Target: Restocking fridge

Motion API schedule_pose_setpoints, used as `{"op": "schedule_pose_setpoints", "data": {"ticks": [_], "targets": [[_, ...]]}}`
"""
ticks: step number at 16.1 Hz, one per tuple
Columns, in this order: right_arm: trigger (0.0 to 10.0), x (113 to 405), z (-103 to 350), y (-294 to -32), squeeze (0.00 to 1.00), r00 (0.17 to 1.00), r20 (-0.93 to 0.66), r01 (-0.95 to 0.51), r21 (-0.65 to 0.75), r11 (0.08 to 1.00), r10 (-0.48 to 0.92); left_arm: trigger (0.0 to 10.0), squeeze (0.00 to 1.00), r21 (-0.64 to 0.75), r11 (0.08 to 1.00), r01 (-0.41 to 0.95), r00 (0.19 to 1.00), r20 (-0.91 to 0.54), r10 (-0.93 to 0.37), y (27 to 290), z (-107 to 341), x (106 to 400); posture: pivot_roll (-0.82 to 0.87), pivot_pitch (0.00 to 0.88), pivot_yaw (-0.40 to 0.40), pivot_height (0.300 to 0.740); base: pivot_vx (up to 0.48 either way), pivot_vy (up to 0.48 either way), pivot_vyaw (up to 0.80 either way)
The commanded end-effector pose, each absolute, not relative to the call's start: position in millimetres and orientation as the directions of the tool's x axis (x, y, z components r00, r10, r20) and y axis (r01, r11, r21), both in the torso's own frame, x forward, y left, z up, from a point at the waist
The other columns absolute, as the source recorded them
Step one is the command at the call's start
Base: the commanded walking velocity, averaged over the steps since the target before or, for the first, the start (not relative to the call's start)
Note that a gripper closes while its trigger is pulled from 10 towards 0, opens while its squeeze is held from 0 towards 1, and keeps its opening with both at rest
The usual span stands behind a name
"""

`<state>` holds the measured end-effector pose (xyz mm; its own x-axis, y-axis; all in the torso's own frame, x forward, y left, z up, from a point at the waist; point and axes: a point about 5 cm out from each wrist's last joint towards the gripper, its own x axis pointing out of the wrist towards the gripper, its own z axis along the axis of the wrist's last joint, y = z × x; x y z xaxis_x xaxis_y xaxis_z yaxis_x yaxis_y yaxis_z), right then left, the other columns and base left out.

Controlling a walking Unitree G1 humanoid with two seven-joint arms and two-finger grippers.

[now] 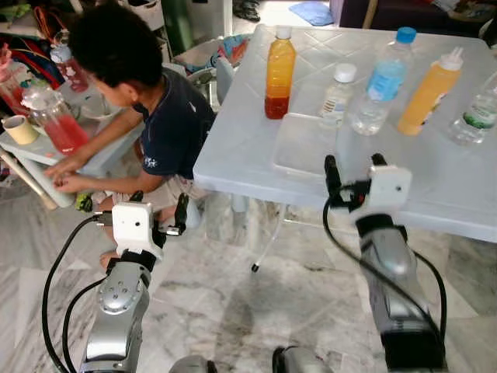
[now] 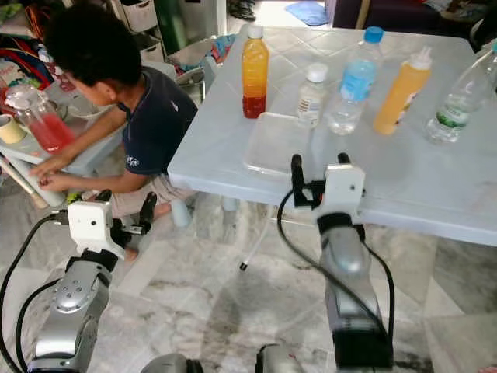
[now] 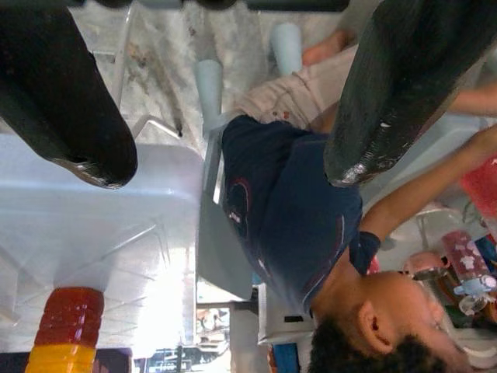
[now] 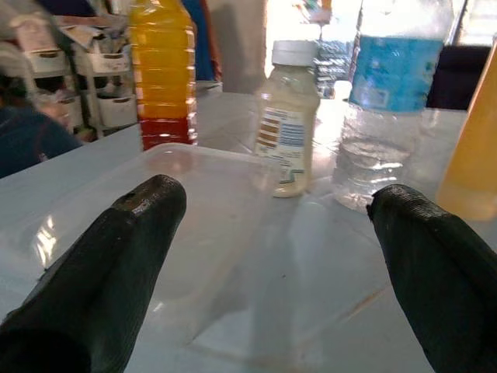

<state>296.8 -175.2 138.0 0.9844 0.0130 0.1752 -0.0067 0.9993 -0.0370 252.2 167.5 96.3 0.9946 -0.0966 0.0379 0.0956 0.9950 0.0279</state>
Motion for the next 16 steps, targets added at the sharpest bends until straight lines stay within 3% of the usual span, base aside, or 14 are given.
{"op": "schedule_pose_setpoints", "data": {"ticks": [1,4,16], "targets": [[10.0,298.1,135.2,-183.1,0.00,0.988,0.150,0.035,-0.002,0.999,-0.035,10.0,0.00,0.041,0.996,0.082,0.996,0.028,-0.083,174.0,96.2,249.1,0.02,0.113,0.067,0.740,0.000,0.000,0.00],[10.0,296.6,134.7,-187.1,0.00,0.985,0.150,0.079,0.018,0.997,-0.081,10.0,0.00,0.055,0.994,0.091,0.996,0.020,-0.092,176.2,96.4,247.2,0.03,0.126,0.082,0.740,0.000,0.000,0.00],[10.0,317.7,136.1,-179.3,0.00,0.992,0.129,-0.015,0.104,0.994,0.002,10.0,0.00,0.088,0.991,0.103,0.995,0.009,-0.104,180.0,97.7,244.9,0.06,0.133,0.092,0.740,0.000,0.000,0.00]]}}
